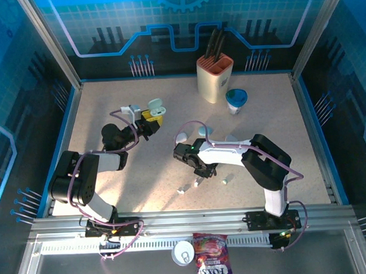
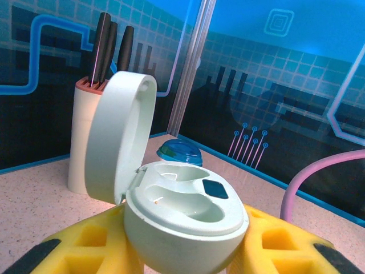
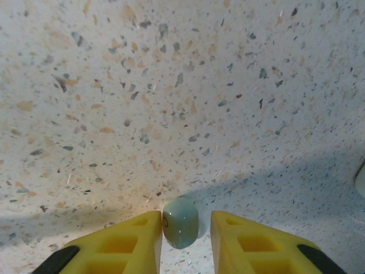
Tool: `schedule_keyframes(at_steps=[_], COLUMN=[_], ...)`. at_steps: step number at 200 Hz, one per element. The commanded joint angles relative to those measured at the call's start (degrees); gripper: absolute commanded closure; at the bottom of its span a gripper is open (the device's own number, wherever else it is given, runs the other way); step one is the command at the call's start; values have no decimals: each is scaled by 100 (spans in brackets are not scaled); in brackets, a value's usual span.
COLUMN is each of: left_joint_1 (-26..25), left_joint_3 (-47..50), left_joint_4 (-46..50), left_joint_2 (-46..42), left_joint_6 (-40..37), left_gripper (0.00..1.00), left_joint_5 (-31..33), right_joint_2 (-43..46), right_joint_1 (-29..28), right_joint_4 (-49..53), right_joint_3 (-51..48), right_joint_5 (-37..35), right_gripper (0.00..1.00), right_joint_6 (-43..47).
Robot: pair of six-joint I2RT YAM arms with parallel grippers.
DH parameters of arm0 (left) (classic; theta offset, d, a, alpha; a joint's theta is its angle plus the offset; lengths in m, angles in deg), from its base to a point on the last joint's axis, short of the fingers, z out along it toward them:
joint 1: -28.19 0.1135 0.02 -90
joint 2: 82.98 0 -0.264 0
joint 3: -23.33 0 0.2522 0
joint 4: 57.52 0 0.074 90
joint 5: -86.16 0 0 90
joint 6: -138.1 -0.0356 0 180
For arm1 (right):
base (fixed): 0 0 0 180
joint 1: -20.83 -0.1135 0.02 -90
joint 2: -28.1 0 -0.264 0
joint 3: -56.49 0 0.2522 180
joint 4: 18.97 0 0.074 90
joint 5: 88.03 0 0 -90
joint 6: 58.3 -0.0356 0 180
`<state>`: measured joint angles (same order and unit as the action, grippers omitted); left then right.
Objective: Insert wireless bluetooth earbuds into charging case
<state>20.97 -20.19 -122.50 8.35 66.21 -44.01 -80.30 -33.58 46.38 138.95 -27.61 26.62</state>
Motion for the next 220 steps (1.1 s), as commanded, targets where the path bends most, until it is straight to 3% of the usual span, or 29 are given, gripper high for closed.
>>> schedule_keyframes(at_steps=[1,77,123,169,220], left_joint_1=[63,62,63,29,-340], left_joint_3=[-52,-39,-39,-24,4], left_joint_4=[-159,-160,-159,-159,-155], left_joint_2=[-50,-45,-34,-89,25], left_joint_6=[70,53,-5,-78,-278], left_gripper=[71,71,71,71,71], left_joint_5=[-71,-96,-207,-286,-247], right_joint_2=[-63,-103,307,1265,2418], right_joint_1=[73,119,428,1190,2373], right_joint_4=[96,118,-45,-720,-1856], right_joint_3=[81,119,-13,-645,-1608], right_joint_5=[-58,-63,311,1435,3334], right_gripper=[74,80,80,80,80], right_joint_6=[-81,-188,-626,-1142,-1640])
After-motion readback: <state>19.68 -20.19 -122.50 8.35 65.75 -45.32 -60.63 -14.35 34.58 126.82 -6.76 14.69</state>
